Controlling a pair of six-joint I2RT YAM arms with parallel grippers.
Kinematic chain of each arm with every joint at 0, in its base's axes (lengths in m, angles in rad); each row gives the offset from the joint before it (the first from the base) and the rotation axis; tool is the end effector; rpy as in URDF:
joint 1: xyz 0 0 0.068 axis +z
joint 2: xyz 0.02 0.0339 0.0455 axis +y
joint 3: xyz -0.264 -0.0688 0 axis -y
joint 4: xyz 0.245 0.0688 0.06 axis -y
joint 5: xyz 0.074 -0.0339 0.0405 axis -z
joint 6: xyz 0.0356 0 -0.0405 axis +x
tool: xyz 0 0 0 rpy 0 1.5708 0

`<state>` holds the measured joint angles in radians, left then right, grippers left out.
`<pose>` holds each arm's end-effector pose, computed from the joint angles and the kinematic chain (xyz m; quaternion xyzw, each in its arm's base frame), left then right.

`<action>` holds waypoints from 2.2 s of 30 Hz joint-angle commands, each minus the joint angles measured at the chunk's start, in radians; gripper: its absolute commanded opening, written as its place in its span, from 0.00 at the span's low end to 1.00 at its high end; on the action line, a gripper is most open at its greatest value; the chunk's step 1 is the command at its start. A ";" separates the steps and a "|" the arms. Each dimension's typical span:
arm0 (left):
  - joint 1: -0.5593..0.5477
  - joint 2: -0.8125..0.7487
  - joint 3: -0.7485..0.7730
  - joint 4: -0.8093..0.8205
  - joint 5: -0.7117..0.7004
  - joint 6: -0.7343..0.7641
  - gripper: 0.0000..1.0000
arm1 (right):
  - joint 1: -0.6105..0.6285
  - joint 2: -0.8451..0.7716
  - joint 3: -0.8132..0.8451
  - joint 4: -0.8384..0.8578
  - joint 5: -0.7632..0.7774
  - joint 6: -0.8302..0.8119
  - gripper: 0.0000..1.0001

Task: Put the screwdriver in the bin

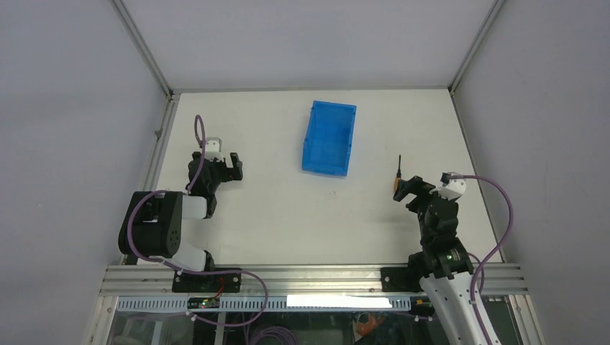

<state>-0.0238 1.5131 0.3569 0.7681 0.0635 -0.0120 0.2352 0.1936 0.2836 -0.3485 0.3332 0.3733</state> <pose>0.2596 -0.0084 0.1355 0.0226 0.8297 -0.0363 0.5566 0.1035 0.0128 0.2186 0.1548 0.7725 0.0549 0.6134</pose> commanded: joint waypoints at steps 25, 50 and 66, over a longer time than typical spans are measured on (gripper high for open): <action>0.010 -0.007 0.019 0.050 0.028 -0.008 0.99 | -0.062 1.118 1.171 -0.639 -0.040 -0.170 0.99; 0.010 -0.007 0.019 0.050 0.027 -0.008 0.99 | -0.196 1.763 1.095 -0.541 -0.274 -0.172 0.00; 0.010 -0.007 0.019 0.051 0.027 -0.008 0.99 | -0.197 1.781 1.794 -1.138 -0.404 -0.204 0.00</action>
<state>-0.0238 1.5131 0.3569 0.7677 0.0635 -0.0120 0.0399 1.9629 1.9900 -1.3483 -0.0086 0.1574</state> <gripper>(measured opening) 0.991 0.146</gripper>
